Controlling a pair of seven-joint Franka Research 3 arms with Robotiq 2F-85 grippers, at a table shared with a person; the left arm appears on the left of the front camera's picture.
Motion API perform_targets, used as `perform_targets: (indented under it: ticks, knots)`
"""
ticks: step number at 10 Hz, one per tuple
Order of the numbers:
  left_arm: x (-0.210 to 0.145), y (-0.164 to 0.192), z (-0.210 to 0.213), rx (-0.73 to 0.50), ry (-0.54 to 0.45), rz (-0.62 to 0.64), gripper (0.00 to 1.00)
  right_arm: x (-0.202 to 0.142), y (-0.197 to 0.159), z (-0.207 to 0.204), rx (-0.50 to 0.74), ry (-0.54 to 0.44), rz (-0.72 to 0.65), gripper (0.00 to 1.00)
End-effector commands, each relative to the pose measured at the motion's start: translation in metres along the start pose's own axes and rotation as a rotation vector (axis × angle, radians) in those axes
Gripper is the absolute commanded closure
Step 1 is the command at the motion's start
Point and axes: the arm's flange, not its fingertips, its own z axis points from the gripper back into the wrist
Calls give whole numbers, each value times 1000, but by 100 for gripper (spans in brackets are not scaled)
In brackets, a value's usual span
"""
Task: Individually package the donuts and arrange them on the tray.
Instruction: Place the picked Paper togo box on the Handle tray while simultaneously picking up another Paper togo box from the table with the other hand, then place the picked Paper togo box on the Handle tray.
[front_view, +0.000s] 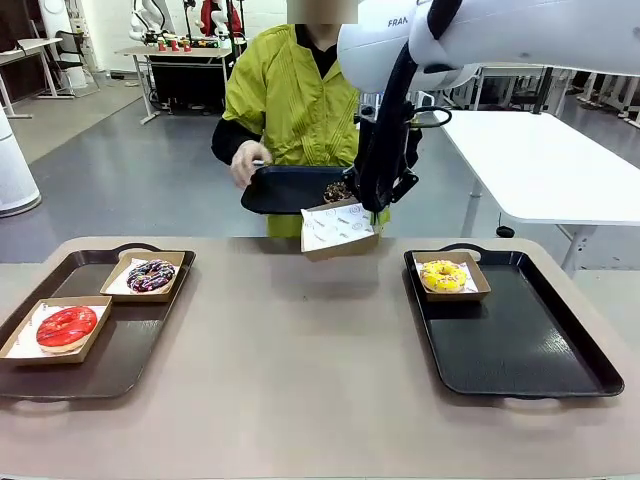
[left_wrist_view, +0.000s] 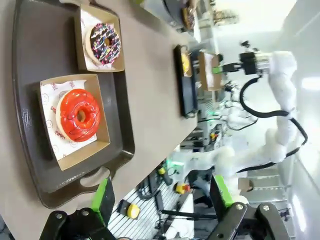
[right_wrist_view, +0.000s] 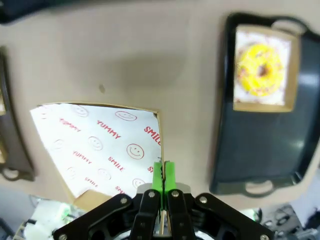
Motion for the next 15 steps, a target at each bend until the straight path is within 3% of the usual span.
perform_targets:
  ticks: [1,4,15]
  knots:
    - [4,13,29,-87,-56,-4,0,33,0,2,-12,12,15,100]
    - [-9,28,44,-117,-85,26,0,60,-11,-9,11,-1,13,100]
    - [-9,23,34,-92,-78,41,0,55,-17,-11,23,2,-4,100]
